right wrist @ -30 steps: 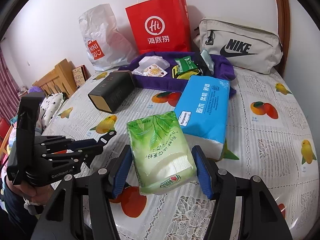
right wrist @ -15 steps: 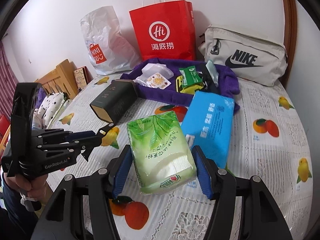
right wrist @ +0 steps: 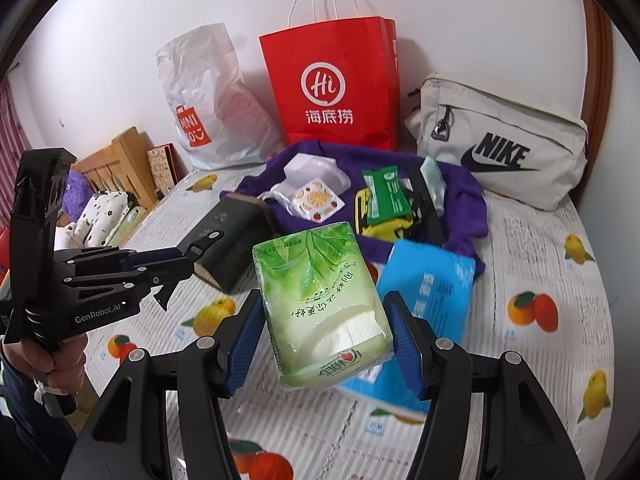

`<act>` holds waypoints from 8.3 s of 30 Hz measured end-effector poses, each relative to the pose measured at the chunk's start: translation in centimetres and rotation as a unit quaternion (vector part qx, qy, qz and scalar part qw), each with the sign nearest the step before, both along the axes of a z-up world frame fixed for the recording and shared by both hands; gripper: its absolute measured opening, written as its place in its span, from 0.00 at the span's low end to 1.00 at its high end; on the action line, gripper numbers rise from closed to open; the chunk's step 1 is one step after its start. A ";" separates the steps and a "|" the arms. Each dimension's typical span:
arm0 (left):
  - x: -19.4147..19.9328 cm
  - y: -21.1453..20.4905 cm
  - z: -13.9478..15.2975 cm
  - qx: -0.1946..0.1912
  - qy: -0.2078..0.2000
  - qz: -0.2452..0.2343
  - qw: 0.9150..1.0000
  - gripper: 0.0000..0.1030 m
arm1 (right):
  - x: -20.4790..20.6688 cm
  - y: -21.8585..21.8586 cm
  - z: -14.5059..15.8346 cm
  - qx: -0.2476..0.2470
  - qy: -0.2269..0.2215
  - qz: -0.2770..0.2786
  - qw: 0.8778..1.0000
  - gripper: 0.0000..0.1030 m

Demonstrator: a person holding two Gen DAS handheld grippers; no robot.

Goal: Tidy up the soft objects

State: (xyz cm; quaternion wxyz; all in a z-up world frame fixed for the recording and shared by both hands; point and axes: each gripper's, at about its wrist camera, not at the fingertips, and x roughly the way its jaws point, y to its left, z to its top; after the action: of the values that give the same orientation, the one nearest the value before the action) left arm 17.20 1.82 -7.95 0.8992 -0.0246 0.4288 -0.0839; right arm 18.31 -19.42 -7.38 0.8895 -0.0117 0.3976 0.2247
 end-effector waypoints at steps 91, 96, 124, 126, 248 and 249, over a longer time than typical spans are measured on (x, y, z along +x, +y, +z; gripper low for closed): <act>24.3 5.0 -5.4 -0.036 0.077 0.038 0.996 0.20 | 23.6 6.5 -8.7 -0.059 0.103 -0.031 0.992 0.69; 24.5 5.1 -5.7 -0.049 0.081 0.035 0.995 0.21 | 23.8 6.1 -8.6 -0.045 0.113 -0.040 0.992 0.74; 14.9 3.6 1.9 0.032 0.047 0.068 0.996 0.80 | 14.6 2.4 -2.4 -0.029 0.093 -0.059 0.994 0.78; 13.4 3.5 2.4 0.034 0.049 0.072 0.996 0.82 | 13.0 1.9 -1.8 -0.026 0.088 -0.065 0.994 0.78; -16.6 -2.3 8.6 0.049 -0.053 0.084 0.994 0.92 | -15.8 -2.4 5.7 -0.015 -0.069 -0.113 0.991 0.99; -16.6 -2.3 8.7 0.049 -0.053 0.084 0.994 0.92 | -15.9 -2.4 5.7 -0.015 -0.070 -0.114 0.991 0.99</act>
State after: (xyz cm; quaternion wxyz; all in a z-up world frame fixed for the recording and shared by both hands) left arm 0.63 -0.51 0.72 0.9245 -0.0117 0.3809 0.0120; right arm 2.46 -21.82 -1.65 0.9346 0.0048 0.3368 0.1142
